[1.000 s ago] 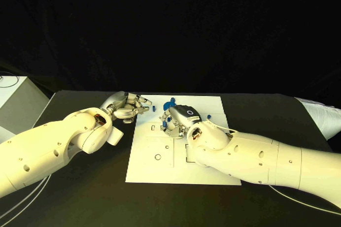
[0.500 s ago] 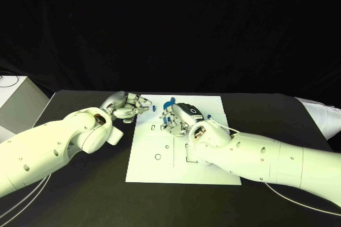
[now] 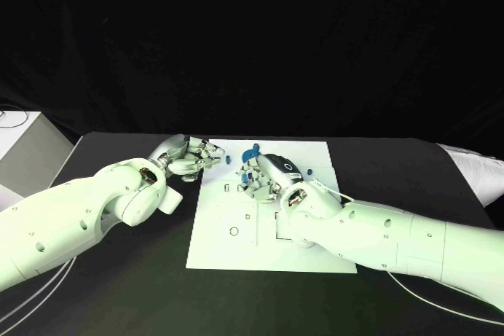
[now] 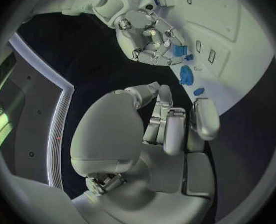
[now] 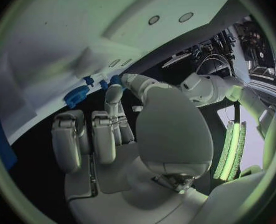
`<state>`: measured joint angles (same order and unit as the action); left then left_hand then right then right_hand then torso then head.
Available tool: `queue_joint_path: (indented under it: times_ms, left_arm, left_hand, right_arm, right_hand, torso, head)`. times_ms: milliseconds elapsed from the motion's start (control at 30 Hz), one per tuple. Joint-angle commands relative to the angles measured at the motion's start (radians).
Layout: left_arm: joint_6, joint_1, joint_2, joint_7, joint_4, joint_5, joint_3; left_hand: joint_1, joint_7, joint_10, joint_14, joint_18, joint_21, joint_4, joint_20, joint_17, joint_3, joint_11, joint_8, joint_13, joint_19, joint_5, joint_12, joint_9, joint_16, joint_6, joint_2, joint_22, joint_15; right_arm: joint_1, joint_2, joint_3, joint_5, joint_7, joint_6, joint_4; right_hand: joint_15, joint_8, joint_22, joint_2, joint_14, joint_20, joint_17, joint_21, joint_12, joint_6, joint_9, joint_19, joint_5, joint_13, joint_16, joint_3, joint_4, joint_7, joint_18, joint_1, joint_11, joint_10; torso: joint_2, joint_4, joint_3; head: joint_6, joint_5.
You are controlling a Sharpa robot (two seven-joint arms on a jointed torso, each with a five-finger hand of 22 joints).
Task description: Assemble the parts on the task board
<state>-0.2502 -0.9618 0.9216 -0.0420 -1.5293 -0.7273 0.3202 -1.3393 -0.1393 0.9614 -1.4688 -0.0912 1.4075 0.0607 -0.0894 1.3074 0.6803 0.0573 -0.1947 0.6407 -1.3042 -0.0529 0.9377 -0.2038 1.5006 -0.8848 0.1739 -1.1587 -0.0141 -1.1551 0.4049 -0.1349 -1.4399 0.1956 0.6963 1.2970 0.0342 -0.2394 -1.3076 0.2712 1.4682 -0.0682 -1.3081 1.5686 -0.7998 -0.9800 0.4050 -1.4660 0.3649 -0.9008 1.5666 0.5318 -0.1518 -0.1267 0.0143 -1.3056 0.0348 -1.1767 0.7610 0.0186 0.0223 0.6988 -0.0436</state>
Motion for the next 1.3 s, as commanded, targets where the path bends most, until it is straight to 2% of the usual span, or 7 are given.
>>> queue_joint_path:
  times_ms: [33,633,1300]
  left_arm:
    - [0.015,0.000,-0.002,-0.003,-0.002,0.005,0.001]
    - [0.018,0.000,-0.002,-0.001,-0.001,0.005,0.001]
    - [0.021,0.000,-0.002,0.000,0.000,0.005,0.001]
  left_hand:
    - [0.006,-0.009,-0.007,-0.029,0.004,-0.004,0.003,-0.004,0.122,0.006,-0.002,0.003,-0.001,0.002,-0.001,0.002,0.001,-0.003,0.000,0.005,-0.001,0.007]
    - [0.007,-0.009,-0.008,-0.030,0.005,-0.003,0.002,-0.005,0.124,0.006,-0.001,0.004,-0.002,0.001,-0.001,0.002,0.001,-0.002,-0.001,0.005,-0.004,0.008]
    - [0.007,-0.009,-0.008,-0.030,0.005,-0.003,0.002,-0.005,0.124,0.006,-0.001,0.004,-0.002,0.001,-0.001,0.002,0.001,-0.002,-0.001,0.005,-0.004,0.008]
  right_arm:
    - [0.003,-0.003,-0.001,0.009,-0.022,-0.002,-0.004]
    - [0.006,-0.006,-0.008,-0.072,0.059,-0.075,-0.002]
    - [0.006,-0.009,-0.009,-0.084,0.066,-0.072,-0.003]
  right_hand:
    - [-0.003,-0.003,-0.263,0.007,0.102,-0.005,-0.259,0.002,-0.019,-0.009,0.002,-0.105,-0.006,-0.015,0.003,0.004,-0.001,0.003,-0.014,0.000,0.003,-0.018]
    - [0.001,-0.009,-0.263,0.007,0.101,-0.002,-0.255,0.002,-0.175,-0.022,0.005,-0.105,-0.021,-0.147,0.001,-0.005,0.005,0.009,-0.014,0.006,-0.002,-0.108]
    - [0.002,-0.010,-0.263,0.007,0.101,-0.001,-0.255,0.002,-0.173,-0.023,0.005,-0.105,-0.021,-0.147,0.001,-0.005,0.006,0.009,-0.014,0.007,-0.003,-0.106]
  torso:
    - [0.001,-0.0002,0.0003]
    - [0.000,-0.0009,0.0000]
    - [0.000,-0.0014,-0.0005]
  head:
    - [0.003,0.000]
    - [0.010,-0.002]
    - [0.013,-0.002]
